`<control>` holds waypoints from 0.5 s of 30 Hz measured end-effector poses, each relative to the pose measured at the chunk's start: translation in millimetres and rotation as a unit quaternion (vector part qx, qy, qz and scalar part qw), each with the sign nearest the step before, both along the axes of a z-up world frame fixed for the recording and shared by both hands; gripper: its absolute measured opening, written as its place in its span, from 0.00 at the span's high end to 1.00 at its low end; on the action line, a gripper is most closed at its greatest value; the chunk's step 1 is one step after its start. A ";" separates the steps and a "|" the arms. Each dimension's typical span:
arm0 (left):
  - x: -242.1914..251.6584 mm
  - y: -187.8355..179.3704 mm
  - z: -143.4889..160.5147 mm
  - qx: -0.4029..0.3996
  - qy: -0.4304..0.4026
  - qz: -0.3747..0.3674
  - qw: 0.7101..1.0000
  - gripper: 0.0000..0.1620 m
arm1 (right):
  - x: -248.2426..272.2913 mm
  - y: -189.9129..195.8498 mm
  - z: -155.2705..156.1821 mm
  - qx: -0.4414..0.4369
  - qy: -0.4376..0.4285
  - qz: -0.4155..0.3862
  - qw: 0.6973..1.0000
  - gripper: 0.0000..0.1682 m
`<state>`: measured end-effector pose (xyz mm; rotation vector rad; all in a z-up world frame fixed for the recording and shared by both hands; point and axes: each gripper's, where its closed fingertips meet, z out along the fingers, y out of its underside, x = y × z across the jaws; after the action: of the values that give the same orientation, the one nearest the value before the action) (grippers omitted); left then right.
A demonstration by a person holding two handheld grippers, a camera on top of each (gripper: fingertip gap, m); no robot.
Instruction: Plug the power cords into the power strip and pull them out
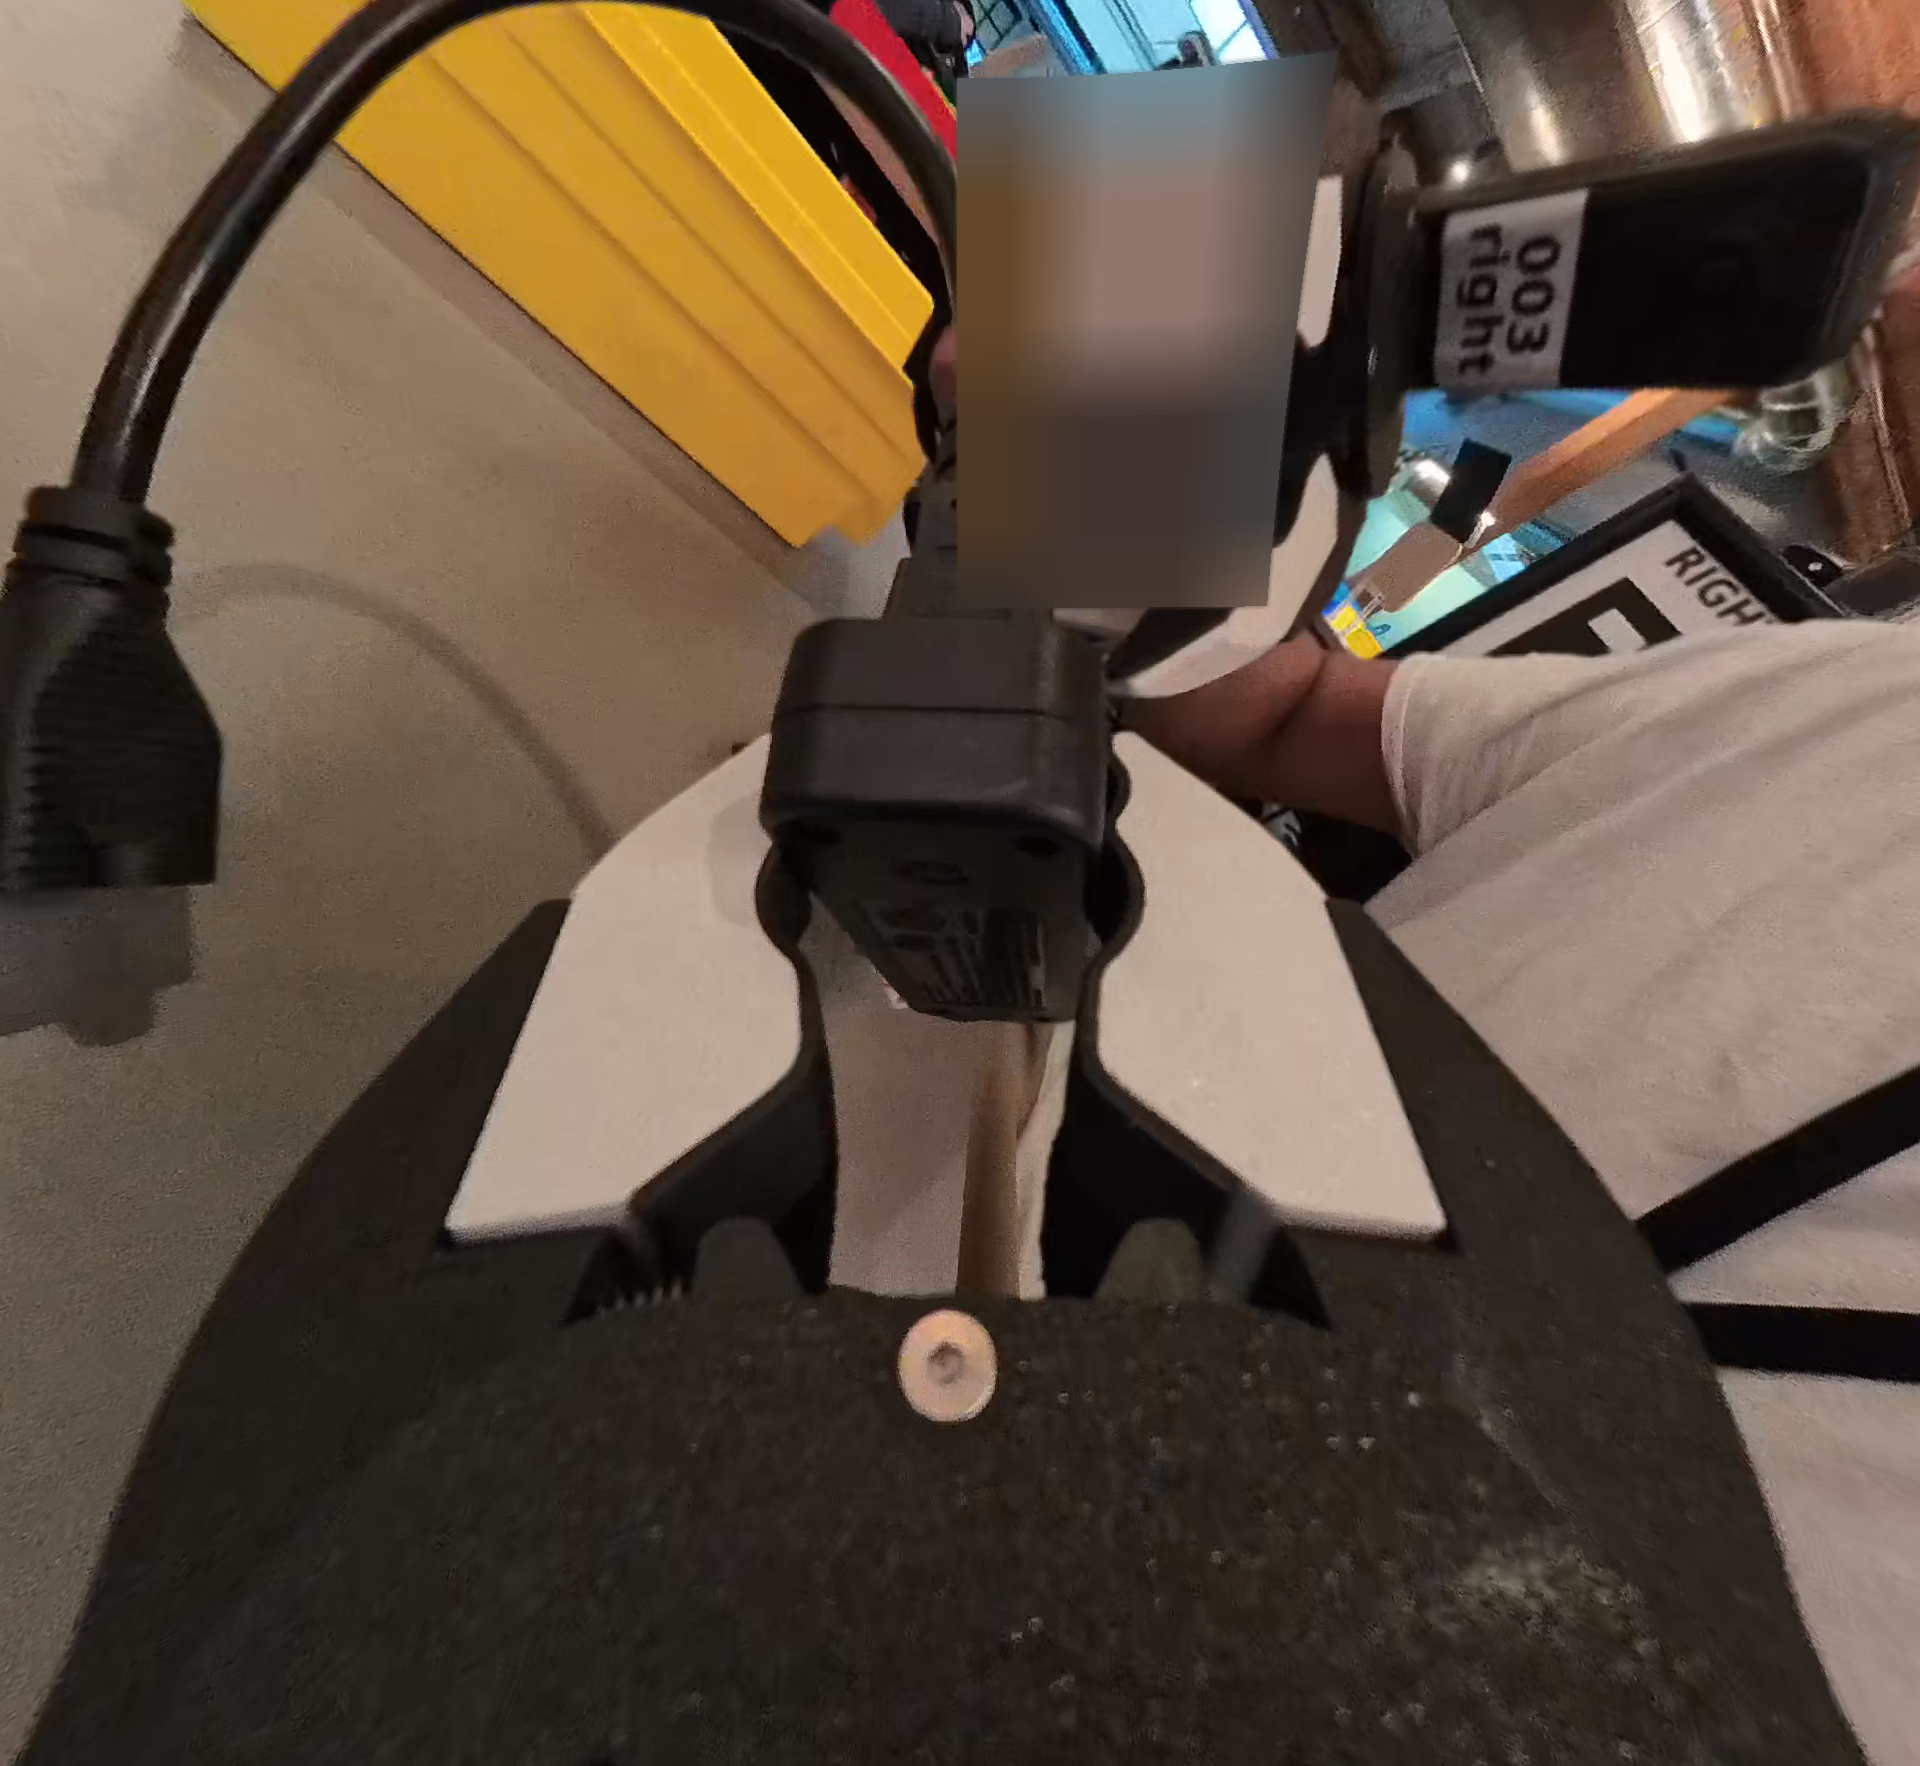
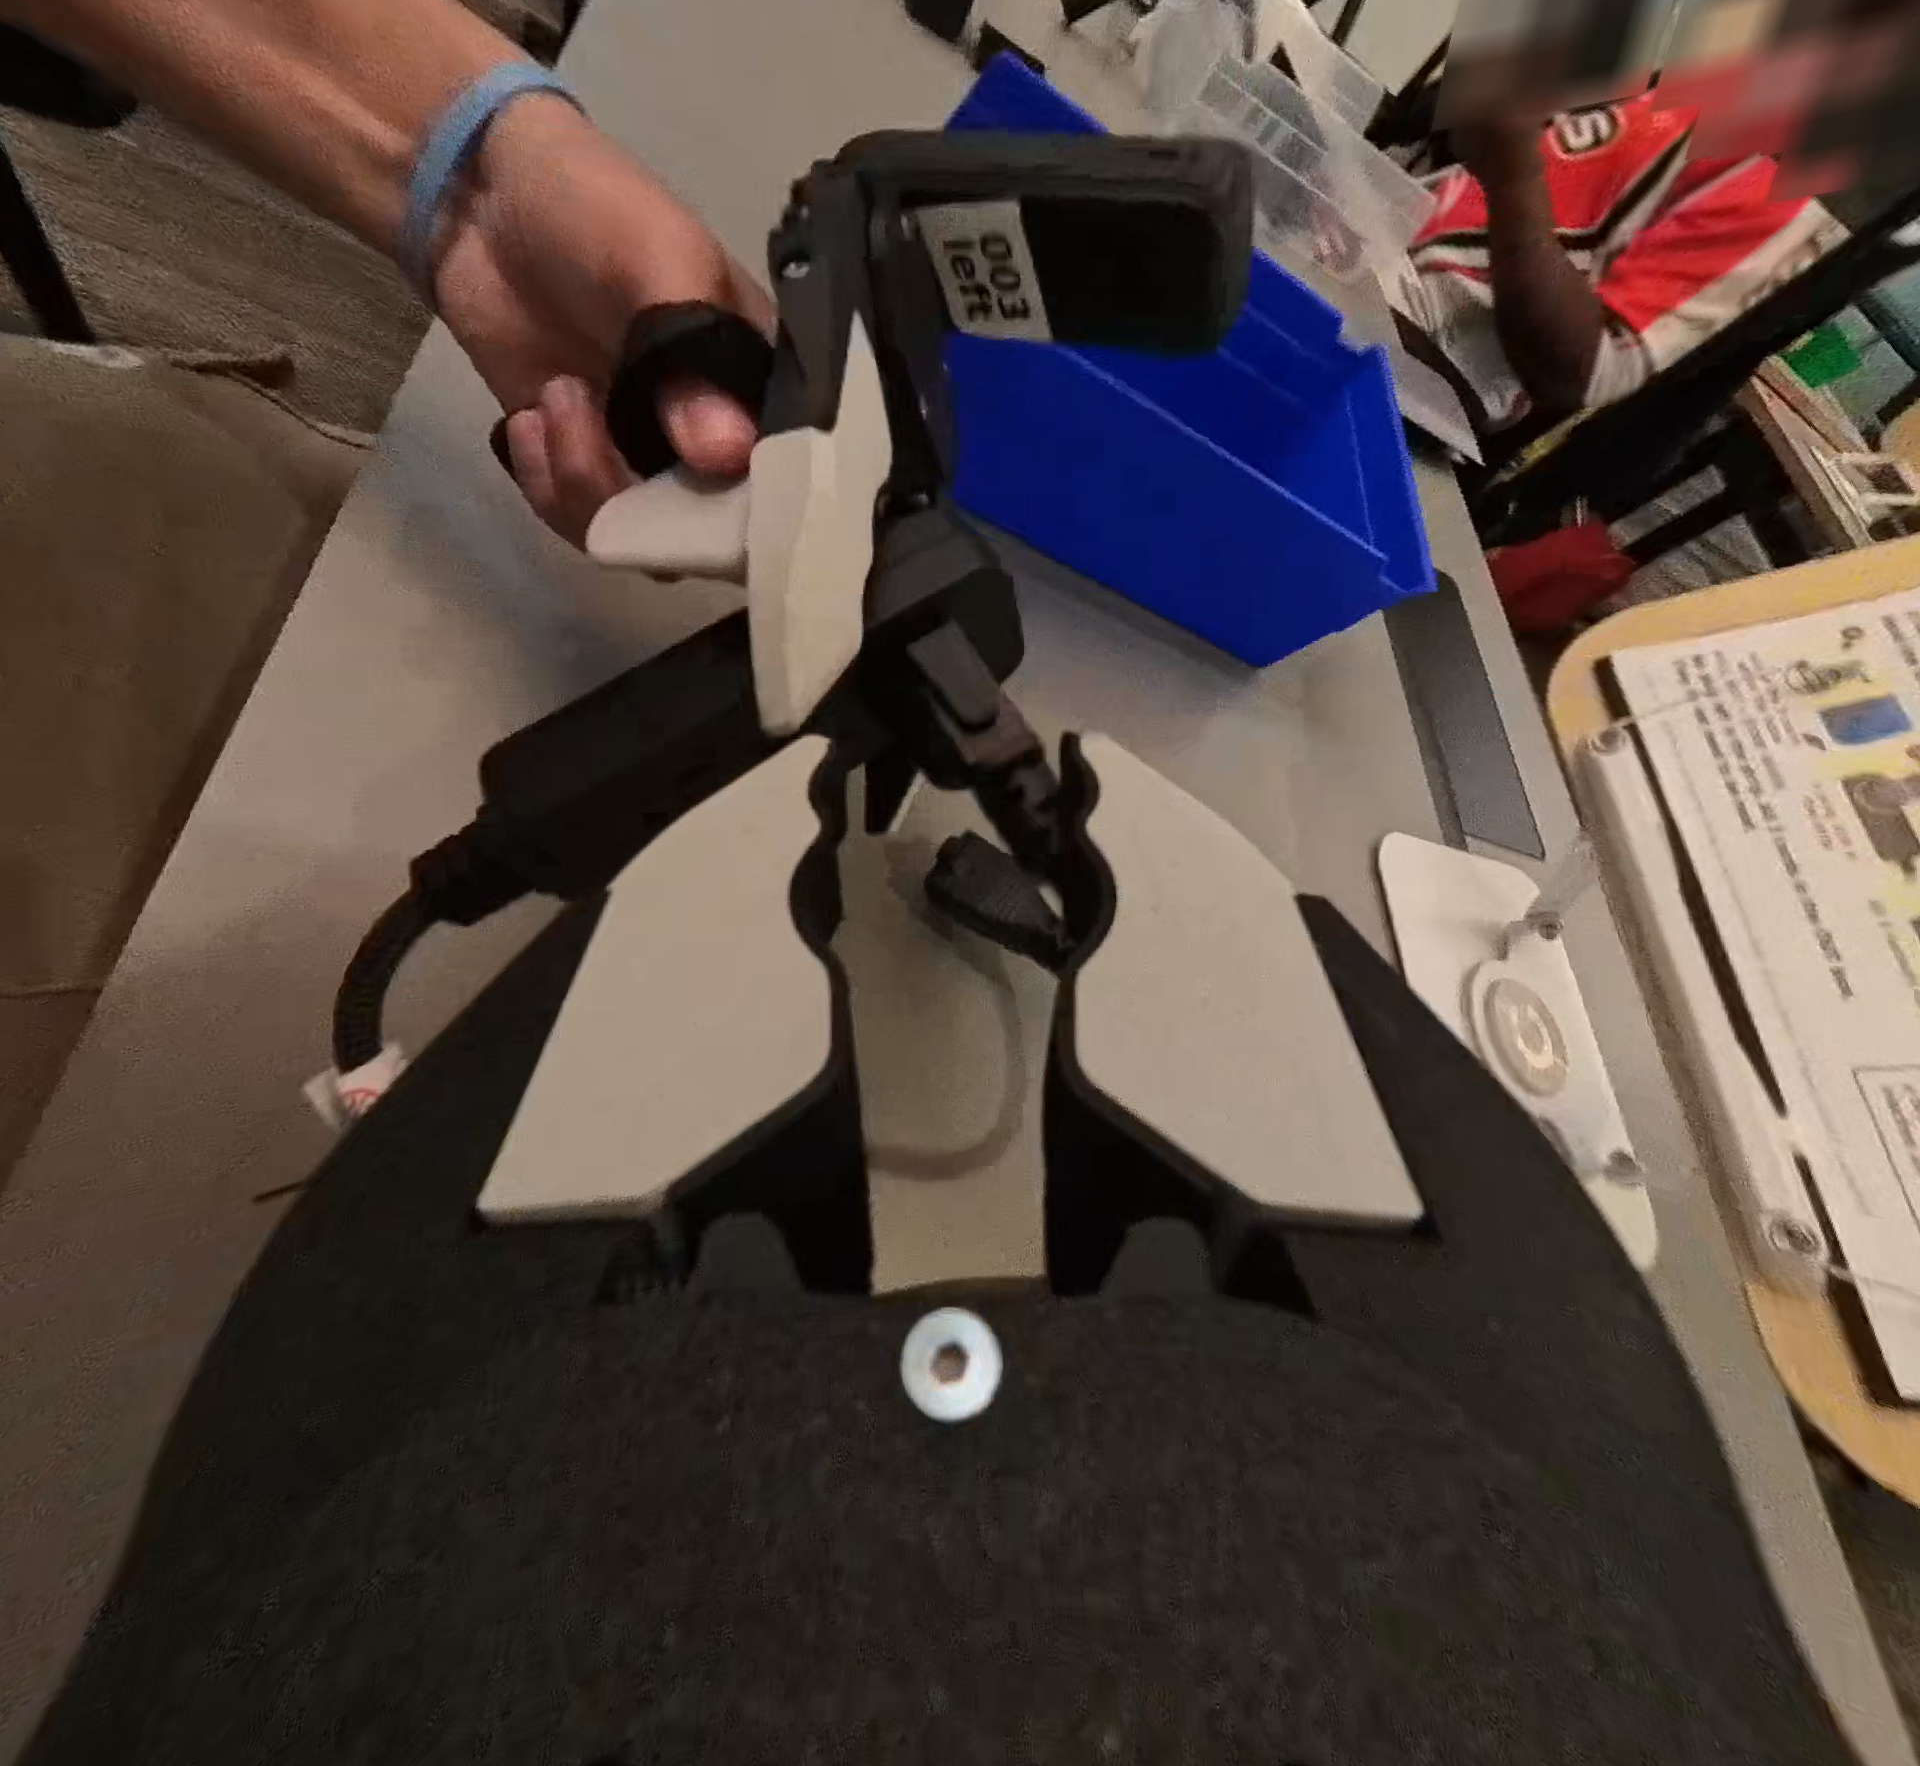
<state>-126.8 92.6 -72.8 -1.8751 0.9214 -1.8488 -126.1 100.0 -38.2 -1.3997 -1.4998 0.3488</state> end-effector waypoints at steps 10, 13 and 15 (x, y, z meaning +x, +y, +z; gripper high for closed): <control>-12.3 10.5 -6.2 -0.057 -0.015 -0.004 0.998 0.69 | -2.6 15.5 -10.3 0.015 -0.182 0.146 0.972 0.73; -19.5 8.4 -10.8 -0.053 -0.015 0.006 0.998 0.69 | 14.0 23.6 6.2 -0.002 -0.156 0.120 0.981 0.72; -20.9 3.6 -16.6 -0.062 -0.026 0.005 0.998 0.69 | 20.0 27.9 17.6 -0.022 -0.101 0.083 0.991 0.70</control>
<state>-147.7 96.2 -89.4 -1.8897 0.7967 -1.9804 -106.1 127.9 -20.6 -1.3804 -1.7916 0.3527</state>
